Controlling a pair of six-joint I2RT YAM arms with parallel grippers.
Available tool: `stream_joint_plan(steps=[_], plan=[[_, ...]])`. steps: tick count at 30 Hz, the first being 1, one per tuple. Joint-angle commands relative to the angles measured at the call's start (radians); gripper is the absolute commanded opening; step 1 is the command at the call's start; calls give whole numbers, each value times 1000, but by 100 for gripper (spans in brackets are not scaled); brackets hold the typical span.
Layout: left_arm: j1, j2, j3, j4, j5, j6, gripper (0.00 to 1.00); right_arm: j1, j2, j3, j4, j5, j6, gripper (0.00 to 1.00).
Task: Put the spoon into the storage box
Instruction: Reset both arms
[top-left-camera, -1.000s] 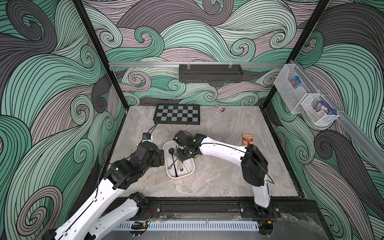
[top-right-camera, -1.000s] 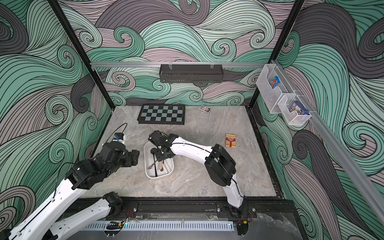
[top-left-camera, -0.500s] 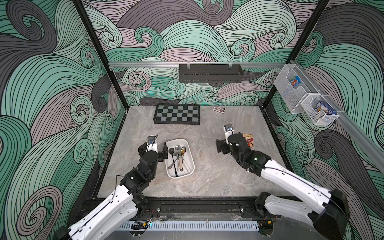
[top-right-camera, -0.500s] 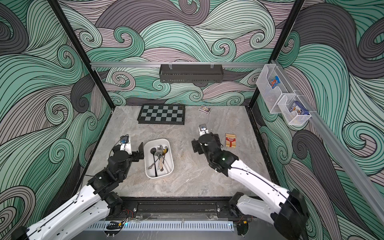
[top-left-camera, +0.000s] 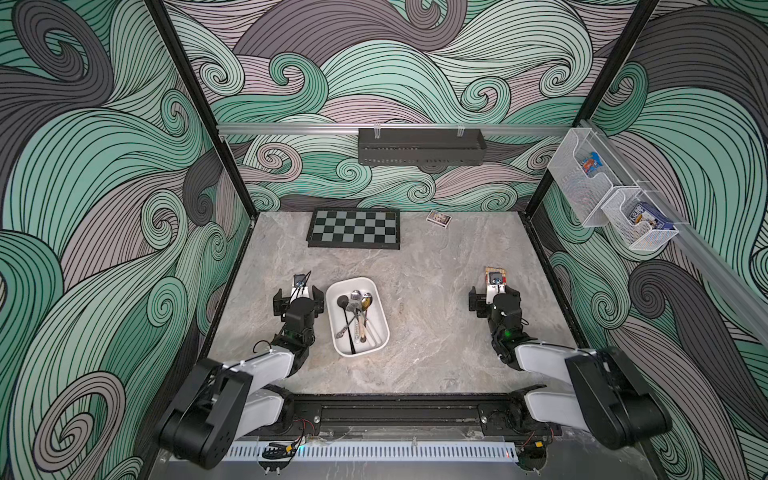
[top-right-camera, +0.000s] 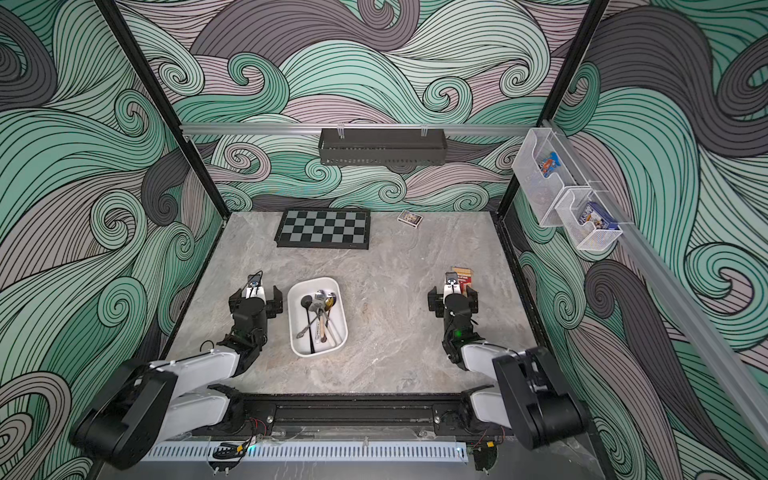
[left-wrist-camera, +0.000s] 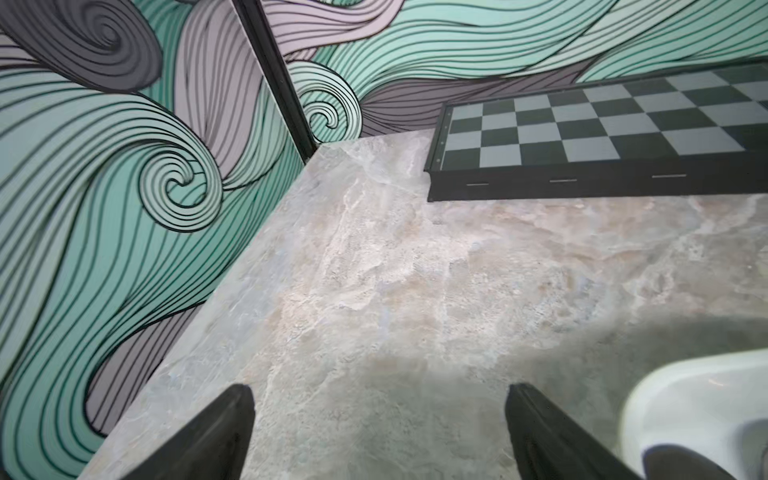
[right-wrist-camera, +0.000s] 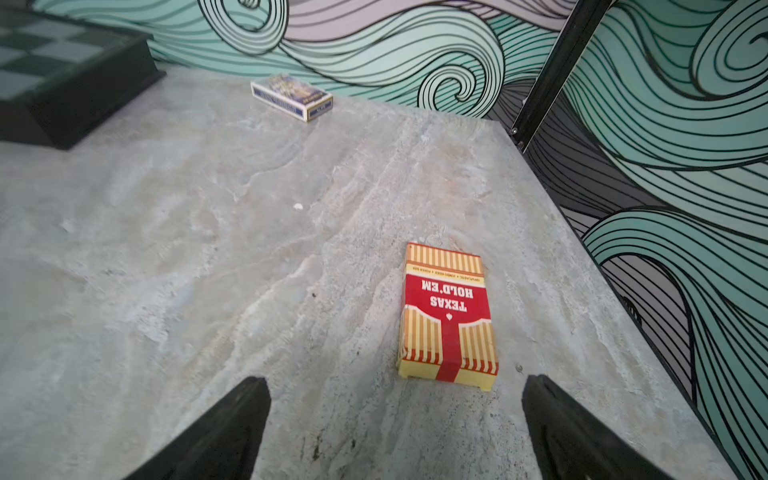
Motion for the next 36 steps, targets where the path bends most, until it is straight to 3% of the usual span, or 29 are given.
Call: stream_joint_plan(steps=[1, 3, 5, 7, 10, 11, 12, 15, 22, 29, 36], plan=[[61, 126, 34, 268, 162, 31, 97, -55, 78, 11, 321, -95, -27, 99], [122, 271, 44, 400, 213, 14, 97, -106, 214, -10, 517, -166, -4, 99], [168, 385, 36, 557, 278, 7, 97, -112, 271, -5, 558, -234, -22, 99], [182, 322, 62, 411, 321, -23, 97, -115, 217, 39, 402, -232, -5, 99], [286, 252, 248, -64, 497, -110, 99, -150, 217, 169, 146, -260, 32, 99], [323, 243, 260, -112, 580, -131, 99, -190, 201, 179, 99, -337, 58, 99], [347, 251, 225, -24, 639, -130, 99, -204, 199, 178, 90, -361, 63, 99], [361, 303, 174, 162, 683, -122, 99, -203, 203, 169, 121, -363, 62, 99], [360, 295, 224, 49, 762, -89, 99, -203, 202, 161, 138, -370, 61, 99], [358, 303, 214, 84, 764, -85, 99, -202, 204, 190, 85, -469, 22, 99], [358, 302, 214, 82, 764, -85, 99, -205, 211, 203, 68, -476, 27, 99]])
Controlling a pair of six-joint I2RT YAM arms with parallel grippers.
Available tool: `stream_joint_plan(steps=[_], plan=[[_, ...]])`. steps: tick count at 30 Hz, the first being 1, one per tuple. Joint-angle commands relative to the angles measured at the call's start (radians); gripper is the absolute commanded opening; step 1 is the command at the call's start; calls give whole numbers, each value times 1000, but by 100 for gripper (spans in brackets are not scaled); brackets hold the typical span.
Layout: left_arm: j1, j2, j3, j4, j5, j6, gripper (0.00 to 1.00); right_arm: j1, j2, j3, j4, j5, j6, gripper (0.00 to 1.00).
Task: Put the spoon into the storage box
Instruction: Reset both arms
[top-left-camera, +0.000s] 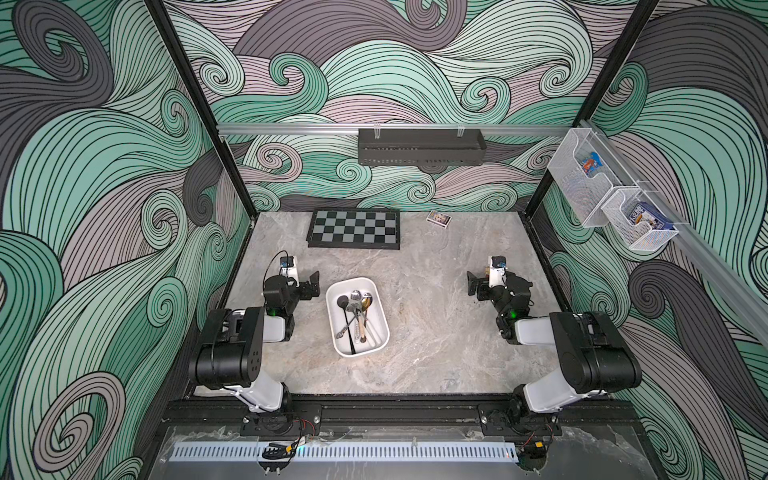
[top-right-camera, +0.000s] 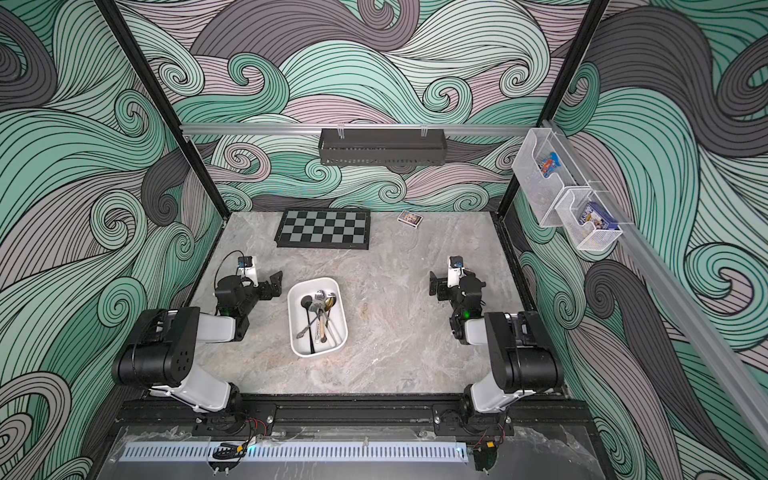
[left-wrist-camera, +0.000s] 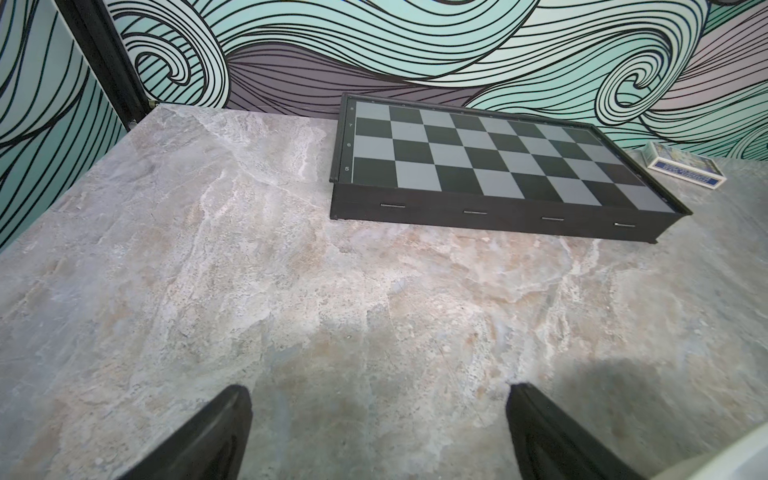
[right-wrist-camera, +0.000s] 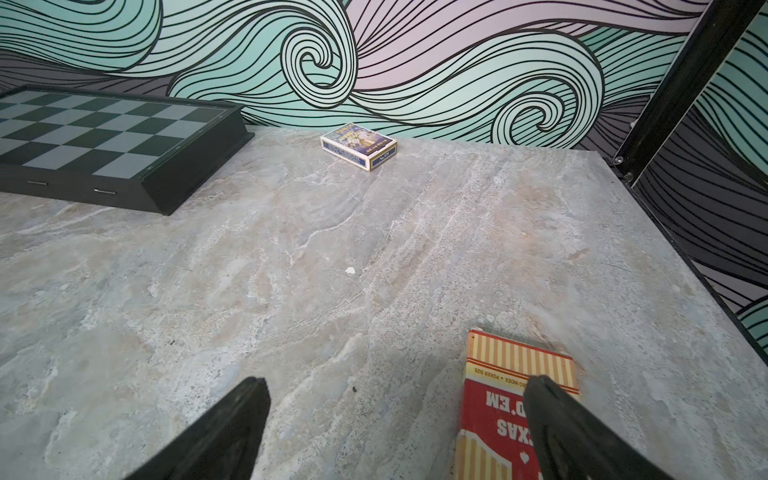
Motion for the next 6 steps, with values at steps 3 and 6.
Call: stream_joint_plan(steps=[3, 6], plan=[[-1, 6, 19, 1, 22, 11, 98, -5, 5, 23, -20, -33, -6, 99], [-1, 5, 19, 0, 22, 11, 99, -3, 0, 3, 17, -38, -8, 99]])
